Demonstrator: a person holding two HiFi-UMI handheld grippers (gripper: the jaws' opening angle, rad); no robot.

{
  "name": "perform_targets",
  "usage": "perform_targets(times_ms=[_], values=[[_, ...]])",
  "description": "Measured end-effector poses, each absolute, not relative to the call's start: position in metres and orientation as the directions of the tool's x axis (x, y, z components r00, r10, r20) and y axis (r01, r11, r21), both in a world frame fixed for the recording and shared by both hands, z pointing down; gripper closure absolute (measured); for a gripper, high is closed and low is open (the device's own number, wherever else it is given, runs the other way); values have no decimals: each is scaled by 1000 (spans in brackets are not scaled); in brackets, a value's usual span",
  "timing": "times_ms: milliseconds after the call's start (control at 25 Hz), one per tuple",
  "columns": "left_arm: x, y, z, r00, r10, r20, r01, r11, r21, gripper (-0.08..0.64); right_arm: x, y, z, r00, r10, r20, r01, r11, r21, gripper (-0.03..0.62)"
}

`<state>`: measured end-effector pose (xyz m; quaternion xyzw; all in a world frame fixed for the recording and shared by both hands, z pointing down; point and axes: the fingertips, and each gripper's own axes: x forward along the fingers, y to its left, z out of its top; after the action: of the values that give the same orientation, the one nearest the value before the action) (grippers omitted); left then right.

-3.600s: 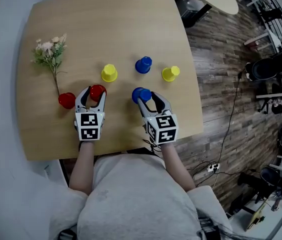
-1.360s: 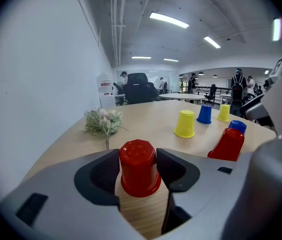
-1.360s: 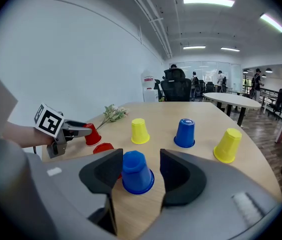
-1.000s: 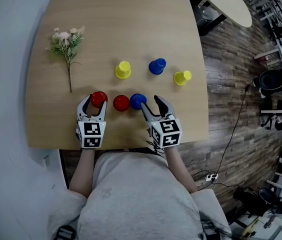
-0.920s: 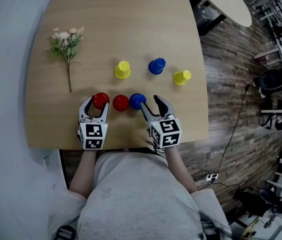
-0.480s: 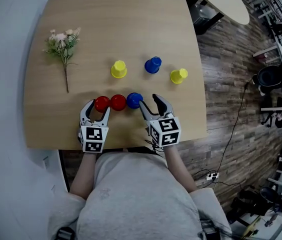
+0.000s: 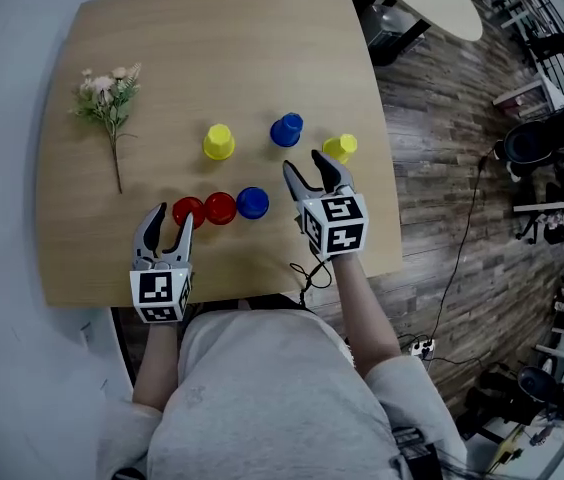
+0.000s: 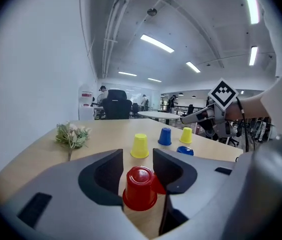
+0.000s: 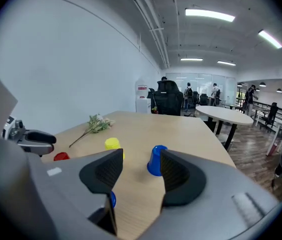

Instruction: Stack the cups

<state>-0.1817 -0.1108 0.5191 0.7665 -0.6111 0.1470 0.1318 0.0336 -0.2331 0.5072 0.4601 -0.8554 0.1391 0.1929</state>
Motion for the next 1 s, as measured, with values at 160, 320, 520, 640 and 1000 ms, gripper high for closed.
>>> perform_targets(times_ms=[160, 320, 520, 640, 1000], values=[[-191, -103, 515, 170, -906, 388, -984, -179, 14, 482, 39, -266, 509, -482, -740, 469, -848, 528, -38, 350], [-204, -90, 516, 129, -907, 400, -991, -135, 13, 551, 40, -290, 528, -460, -727, 509, -856, 515, -39, 350], [-225, -74, 518, 60, -903, 425, -998, -66, 1, 551, 40, -308, 567, -428, -695, 578, -869, 492, -52, 348], [-239, -65, 519, 14, -896, 444, -1000, -21, -11, 551, 41, -316, 588, -410, -679, 609, -880, 471, -66, 340], [-255, -61, 526, -26, -884, 467, -1000, 23, -14, 551, 31, -327, 594, -398, -698, 595, -869, 494, -1, 370]])
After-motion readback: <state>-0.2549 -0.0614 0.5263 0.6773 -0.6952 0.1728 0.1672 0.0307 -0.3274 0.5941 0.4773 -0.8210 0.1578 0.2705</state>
